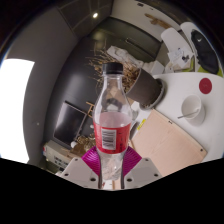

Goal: Pour water

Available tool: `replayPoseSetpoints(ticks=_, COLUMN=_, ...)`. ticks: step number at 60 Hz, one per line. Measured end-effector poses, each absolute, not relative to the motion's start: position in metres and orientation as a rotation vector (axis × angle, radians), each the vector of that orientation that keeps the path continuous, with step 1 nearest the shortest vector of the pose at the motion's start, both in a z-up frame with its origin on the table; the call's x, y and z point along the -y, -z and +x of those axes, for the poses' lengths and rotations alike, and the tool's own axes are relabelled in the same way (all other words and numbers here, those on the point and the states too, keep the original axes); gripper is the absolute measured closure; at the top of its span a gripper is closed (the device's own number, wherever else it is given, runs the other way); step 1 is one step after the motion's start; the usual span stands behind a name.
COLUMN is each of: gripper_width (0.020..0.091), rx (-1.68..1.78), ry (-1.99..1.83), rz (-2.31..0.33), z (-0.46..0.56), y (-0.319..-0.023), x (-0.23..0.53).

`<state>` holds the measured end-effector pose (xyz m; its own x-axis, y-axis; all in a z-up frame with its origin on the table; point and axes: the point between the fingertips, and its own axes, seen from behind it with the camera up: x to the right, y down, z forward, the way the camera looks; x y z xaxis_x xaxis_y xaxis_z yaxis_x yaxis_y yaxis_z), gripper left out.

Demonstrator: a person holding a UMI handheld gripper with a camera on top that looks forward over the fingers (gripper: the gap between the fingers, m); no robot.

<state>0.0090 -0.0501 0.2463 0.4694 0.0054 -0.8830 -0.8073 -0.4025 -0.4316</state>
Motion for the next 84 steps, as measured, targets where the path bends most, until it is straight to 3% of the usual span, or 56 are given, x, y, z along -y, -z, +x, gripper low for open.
replayPoseSetpoints(ticks=24, gripper_width=0.0865, rx=-1.338, ry=-1.780, rz=-1.424, z=0.050, y=-0.220, x=0.019)
replayPoseSetpoints(ticks=31, gripper_width=0.0866, rx=-1.501, ry=-1.917, rz=-1.308, z=0.049, y=-0.201, x=0.007)
replayPoseSetpoints(ticks=51, gripper_width=0.0866, rx=-1.471, ry=-1.913, rz=-1.364, z=0.049, y=-0.201, x=0.010)
replayPoseSetpoints(ticks=58, gripper_width=0.0866, rx=-1.333, ry=-1.825, rz=-1.481, z=0.048, y=-0.212, x=0.012)
replayPoseSetpoints(ticks=68, gripper_width=0.0868, rx=-0.885, ry=-1.492, rz=-1.706, z=0.057, y=-0.244, x=0.006)
replayPoseSetpoints(ticks=80, gripper_width=0.0863, rx=-0.402, ry=-0.929, rz=-1.712, z=0.129, y=-0.318, x=-0.015)
replayPoseSetpoints(ticks=84, gripper_width=0.0865, rx=-0.283, ry=-0.752, rz=-1.697, z=0.159, y=-0.329, x=-0.024)
